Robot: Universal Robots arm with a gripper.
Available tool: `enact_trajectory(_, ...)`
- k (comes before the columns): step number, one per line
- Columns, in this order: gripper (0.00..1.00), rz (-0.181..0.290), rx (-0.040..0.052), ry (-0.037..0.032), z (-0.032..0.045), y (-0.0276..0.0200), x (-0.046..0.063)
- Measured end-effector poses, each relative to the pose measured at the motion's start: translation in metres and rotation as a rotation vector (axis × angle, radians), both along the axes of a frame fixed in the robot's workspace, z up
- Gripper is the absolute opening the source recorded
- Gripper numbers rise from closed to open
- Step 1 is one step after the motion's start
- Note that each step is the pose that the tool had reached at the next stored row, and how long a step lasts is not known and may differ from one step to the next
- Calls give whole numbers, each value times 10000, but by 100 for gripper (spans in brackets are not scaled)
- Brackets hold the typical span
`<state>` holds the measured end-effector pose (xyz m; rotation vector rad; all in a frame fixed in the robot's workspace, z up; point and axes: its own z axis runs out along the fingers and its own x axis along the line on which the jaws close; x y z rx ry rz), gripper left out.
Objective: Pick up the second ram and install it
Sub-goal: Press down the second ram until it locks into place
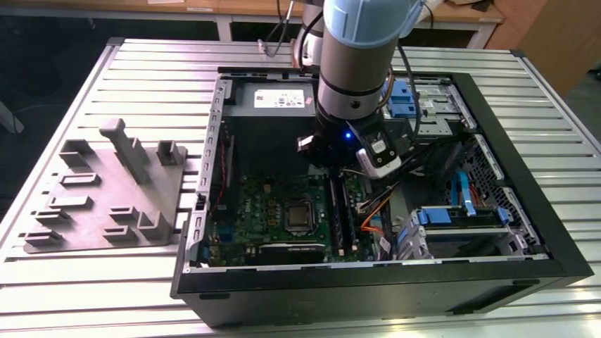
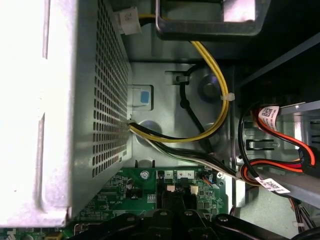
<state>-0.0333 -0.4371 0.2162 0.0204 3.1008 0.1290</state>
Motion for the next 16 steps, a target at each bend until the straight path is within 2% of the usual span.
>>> enact_trajectory(4,10,0,9,-3,42,1,0)
enact_trajectory(16,10,0,-7,0,330,0,2)
